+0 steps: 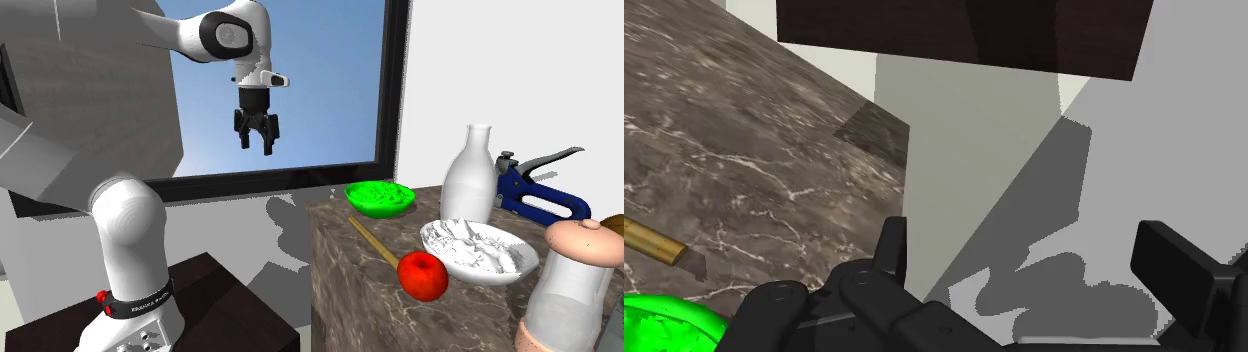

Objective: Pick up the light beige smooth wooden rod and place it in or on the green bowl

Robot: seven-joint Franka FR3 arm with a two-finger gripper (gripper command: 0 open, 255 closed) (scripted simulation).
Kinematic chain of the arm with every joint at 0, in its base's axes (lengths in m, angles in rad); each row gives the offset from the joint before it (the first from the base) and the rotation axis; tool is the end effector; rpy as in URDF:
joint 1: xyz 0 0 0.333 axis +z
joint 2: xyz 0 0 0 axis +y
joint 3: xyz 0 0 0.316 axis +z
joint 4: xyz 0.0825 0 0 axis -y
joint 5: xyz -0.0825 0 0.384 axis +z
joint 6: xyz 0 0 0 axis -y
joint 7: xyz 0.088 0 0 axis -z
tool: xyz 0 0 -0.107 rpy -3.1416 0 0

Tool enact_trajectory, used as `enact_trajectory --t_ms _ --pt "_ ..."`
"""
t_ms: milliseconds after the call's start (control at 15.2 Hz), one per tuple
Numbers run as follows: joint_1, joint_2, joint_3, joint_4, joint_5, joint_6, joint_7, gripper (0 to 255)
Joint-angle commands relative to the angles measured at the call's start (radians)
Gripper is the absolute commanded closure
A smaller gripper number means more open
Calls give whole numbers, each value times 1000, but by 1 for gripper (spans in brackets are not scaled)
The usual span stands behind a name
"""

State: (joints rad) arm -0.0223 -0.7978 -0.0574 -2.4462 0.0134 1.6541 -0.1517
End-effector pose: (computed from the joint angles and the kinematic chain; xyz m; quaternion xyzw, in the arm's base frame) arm 0.3083 -0.0272 0.5583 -0.9987 -0.0440 -0.0053 0.0268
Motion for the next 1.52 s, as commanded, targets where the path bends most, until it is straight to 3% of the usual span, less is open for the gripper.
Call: enact_trajectory --t_ms 0,462,924,1188,1452 --pt "0 0 0 0 0 0 0 0" --pt "-6 -69 -199 -104 -163 76 -358 0" --pt "10 -12 -429 -103 -311 196 -722 0" --pt "53 73 -571 -56 -363 278 -931 0" --pt "137 183 -727 23 -375 361 -1144 0"
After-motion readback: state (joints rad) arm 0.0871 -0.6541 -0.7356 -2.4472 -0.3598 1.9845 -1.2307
